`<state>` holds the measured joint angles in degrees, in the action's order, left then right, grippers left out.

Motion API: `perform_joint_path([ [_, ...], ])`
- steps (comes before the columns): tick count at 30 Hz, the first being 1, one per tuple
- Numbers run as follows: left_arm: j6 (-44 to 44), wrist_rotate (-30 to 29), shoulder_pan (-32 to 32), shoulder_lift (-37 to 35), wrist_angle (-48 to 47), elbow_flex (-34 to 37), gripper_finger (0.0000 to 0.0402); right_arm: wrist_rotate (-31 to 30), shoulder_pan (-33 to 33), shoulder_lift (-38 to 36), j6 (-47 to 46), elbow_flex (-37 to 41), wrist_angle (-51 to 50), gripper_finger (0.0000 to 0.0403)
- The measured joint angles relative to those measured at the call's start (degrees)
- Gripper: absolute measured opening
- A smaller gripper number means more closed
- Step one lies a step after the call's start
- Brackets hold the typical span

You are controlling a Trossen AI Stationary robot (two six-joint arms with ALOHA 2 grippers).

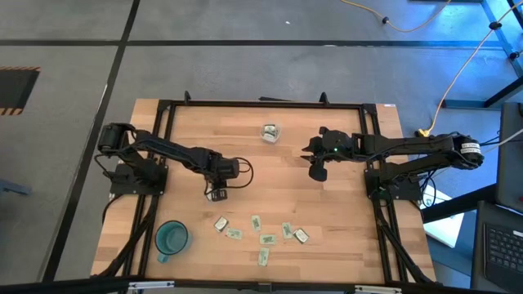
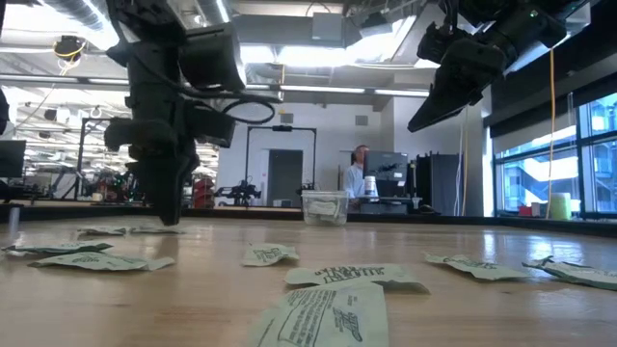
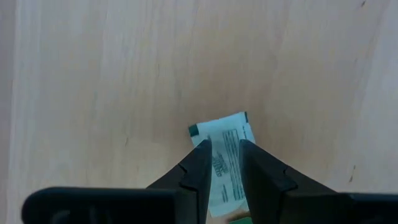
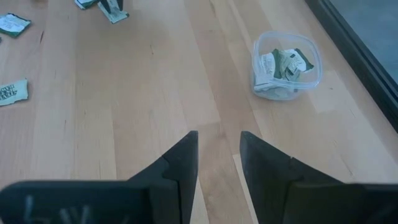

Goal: Pick and place items into bin
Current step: Put the light green stevia packet into the transparent bin

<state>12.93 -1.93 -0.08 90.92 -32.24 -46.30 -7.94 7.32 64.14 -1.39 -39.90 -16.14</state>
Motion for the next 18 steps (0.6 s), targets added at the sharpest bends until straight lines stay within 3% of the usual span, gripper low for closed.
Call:
perform_joint_path([
  [6, -0.6, 0.6, 0.0, 3.9, 1.0, -0.4, 0.0067, 0.0, 0.0, 0.0, 0.0, 0.0, 0.0, 0.0123],
  [18, -4.8, 2.1, 0.2, 2.9, -3.9, -4.7, 0.0005, 0.0, 0.0, 0.0, 0.1, 0.0, 0.0, 0.0123],
])
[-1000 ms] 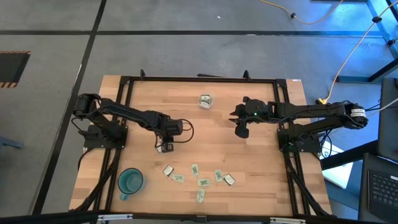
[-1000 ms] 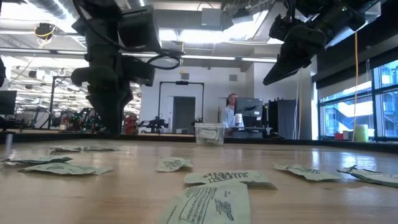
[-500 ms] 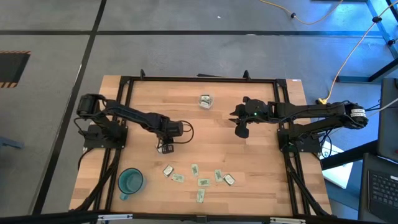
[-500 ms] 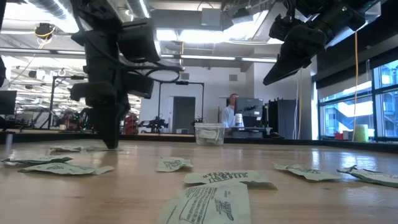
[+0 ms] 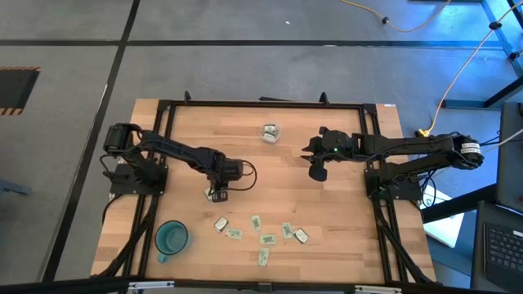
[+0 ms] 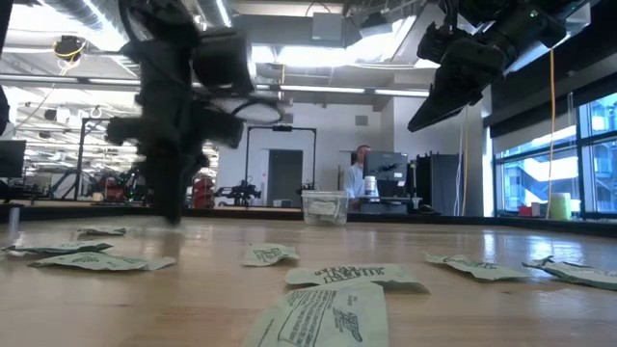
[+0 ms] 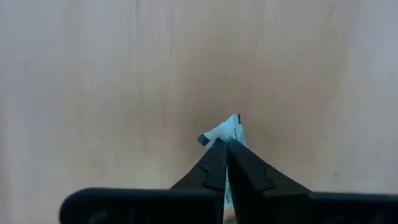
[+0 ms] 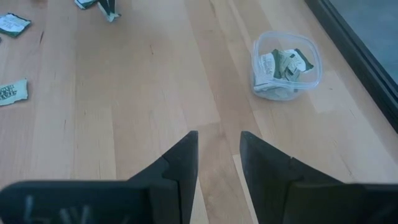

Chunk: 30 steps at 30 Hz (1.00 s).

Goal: Pick and place items into bin
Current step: Put the light green stevia packet into the transparent bin

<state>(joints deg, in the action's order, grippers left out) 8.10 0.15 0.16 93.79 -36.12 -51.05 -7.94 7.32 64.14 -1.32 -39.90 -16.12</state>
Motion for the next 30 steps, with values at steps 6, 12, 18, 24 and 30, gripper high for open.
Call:
perform_joint_path([
  [6, -1.4, 2.7, 2.6, -0.9, -1.0, -6.6, 0.0003, 0.0, 0.0, 0.0, 0.1, 0.0, 0.0, 0.0123],
  [12, -7.1, 3.5, 7.1, -0.9, 5.2, -13.4, 0.0004, 0.0, 0.0, 0.0, 0.3, 0.0, 0.0, 0.0123],
  [18, -12.3, 5.7, 13.6, -0.5, 9.5, -18.9, 0.0004, 0.0, 0.0, 0.0, 0.3, 0.0, 0.0, 0.0123],
  [24, -13.4, 12.8, 19.9, 0.0, 14.7, -20.6, 0.0003, 0.0, 0.0, 0.0, 0.5, 0.0, 0.0, 0.0123],
  [30, -13.4, 17.9, 24.1, 1.8, 20.2, -21.1, 0.0003, 0.0, 0.0, 0.0, 1.8, 0.0, 0.2, 0.0123],
])
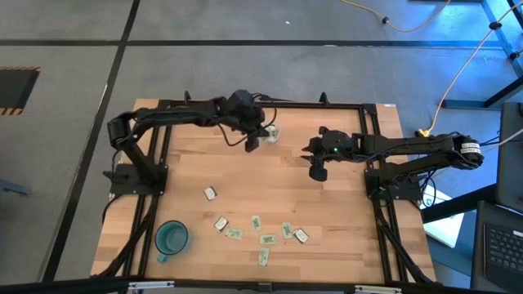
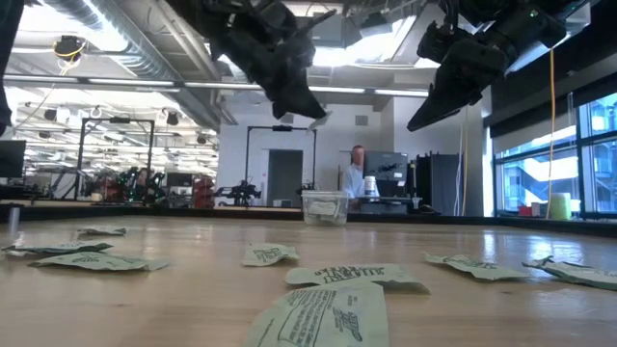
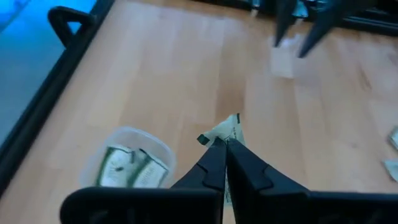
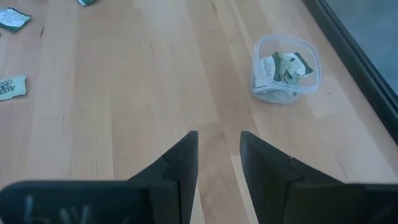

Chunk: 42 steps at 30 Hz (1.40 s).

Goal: Pick and place items into bin
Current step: Put the light green stevia packet into the transparent bin, then put the green stevia packet into the transparent bin

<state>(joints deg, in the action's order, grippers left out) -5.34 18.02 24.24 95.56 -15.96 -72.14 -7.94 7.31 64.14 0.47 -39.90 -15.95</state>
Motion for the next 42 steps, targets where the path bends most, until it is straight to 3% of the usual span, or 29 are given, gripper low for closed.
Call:
perform_joint_path([
  [7, -3.2, -0.7, 2.2, 8.6, -1.6, -6.1, 0.0003, 0.0, 0.0, 0.0, 0.0, 0.0, 0.0, 0.0123],
  [13, -5.2, -7.1, 3.3, 15.6, -4.6, -11.2, 0.0003, 0.0, 0.0, 0.0, -0.3, 0.0, -0.5, 0.0123],
  [19, -6.0, -8.0, 3.3, 19.5, -5.4, -12.5, 0.0004, 0.0, 0.0, 0.0, -0.4, 0.0, -1.2, 0.0123],
  [23, -7.5, -11.4, 3.2, 19.7, -6.7, -12.5, 0.0017, 0.0, 0.0, 0.0, -0.4, 0.0, -1.3, 0.0123],
  [29, -7.7, -14.5, 3.2, 19.3, -6.4, -13.2, 0.0071, 0.0, 0.0, 0.0, -0.4, 0.0, -1.3, 0.0123],
  [34, -10.9, -13.4, 2.3, 16.9, -15.9, -16.1, 0.0094, 0.0, 0.0, 0.0, -2.0, 0.0, -2.4, 0.0123],
  [38, -16.0, -13.1, -0.9, 11.8, -25.6, -16.4, 0.0091, 0.0, 0.0, 0.0, -2.1, 0.0, -3.7, 0.0123],
  [42, -15.3, -13.3, -5.7, 7.0, -35.8, -16.4, 0.0085, 0.0, 0.0, 0.0, -1.9, 0.0, -3.7, 0.0123],
])
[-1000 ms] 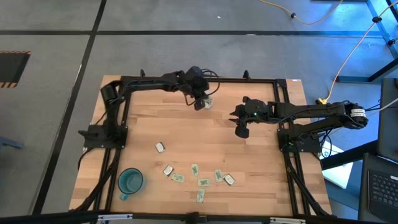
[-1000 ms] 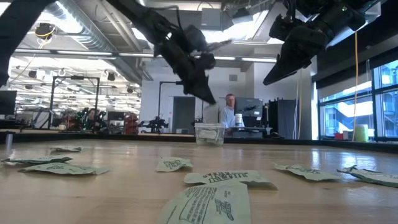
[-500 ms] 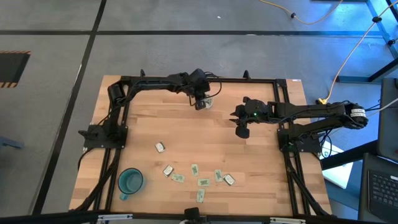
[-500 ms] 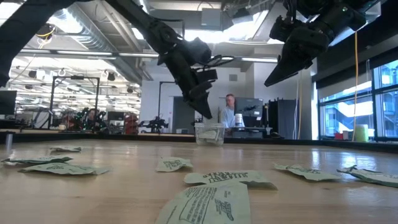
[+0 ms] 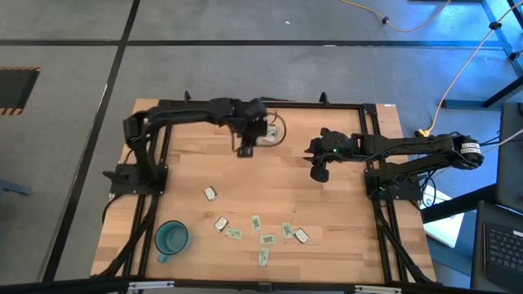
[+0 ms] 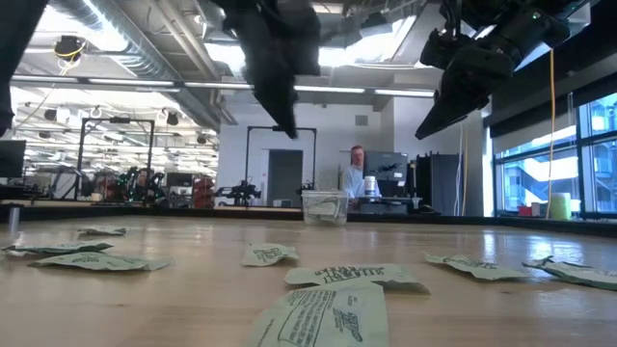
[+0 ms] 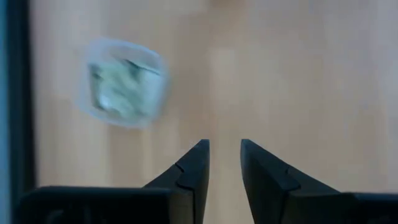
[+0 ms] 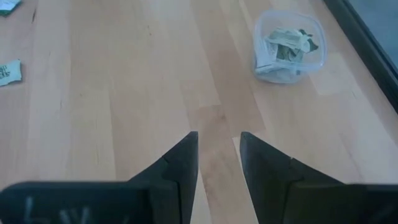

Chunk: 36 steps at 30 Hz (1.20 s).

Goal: Pick and place items into bin
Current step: Put the green stevia packet into the transparent bin

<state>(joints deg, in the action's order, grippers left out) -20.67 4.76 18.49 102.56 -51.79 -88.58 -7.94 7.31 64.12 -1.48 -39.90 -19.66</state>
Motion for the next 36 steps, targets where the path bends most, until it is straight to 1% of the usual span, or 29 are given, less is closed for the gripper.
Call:
perform_joint_path([
  [2, 3.8, -0.4, -2.6, -1.8, -4.3, 0.0, 0.0083, 0.0, 0.0, 0.0, 0.0, 0.0, 0.0, 0.0123],
  [6, 16.0, -1.2, -7.6, -3.3, -11.3, 0.0, 0.0087, 0.0, 0.0, 0.0, 0.1, 0.0, -0.4, 0.0123],
  [8, 20.7, -3.4, -10.0, -3.3, -14.6, 0.2, 0.0092, 0.0, 0.0, 0.0, 0.0, 0.0, -1.0, 0.0123],
  [11, 26.1, -7.9, -13.0, -3.6, -15.4, 3.3, 0.0100, 0.0, 0.0, 0.0, 0.0, 0.0, -2.3, 0.0123],
  [13, 28.7, -8.5, -14.5, -3.5, -16.0, 6.3, 0.0107, 0.0, 0.0, 0.0, 0.0, 0.0, -2.6, 0.0123],
  [20, 36.4, -8.0, -19.9, -4.1, -12.1, 16.1, 0.0119, 0.0, 0.0, 0.0, 0.0, 0.0, -2.6, 0.0123],
  [25, 43.1, -7.4, -23.0, -7.7, -8.8, 22.9, 0.0114, 0.0, 0.0, 0.0, -0.3, 0.0, -2.6, 0.0123],
  [28, 47.2, -7.3, -24.6, -10.0, -5.0, 27.3, 0.0111, 0.0, 0.0, 0.0, -1.3, 0.0, -2.5, 0.0123],
  [32, 46.7, -7.6, -26.9, -11.0, 0.9, 32.1, 0.0106, 0.0, 0.0, 0.0, -1.3, 0.0, -2.4, 0.0123],
  [36, 46.5, -7.4, -28.5, -10.2, 2.7, 35.3, 0.0102, 0.0, 0.0, 0.0, -1.5, 0.0, -2.2, 0.0123],
])
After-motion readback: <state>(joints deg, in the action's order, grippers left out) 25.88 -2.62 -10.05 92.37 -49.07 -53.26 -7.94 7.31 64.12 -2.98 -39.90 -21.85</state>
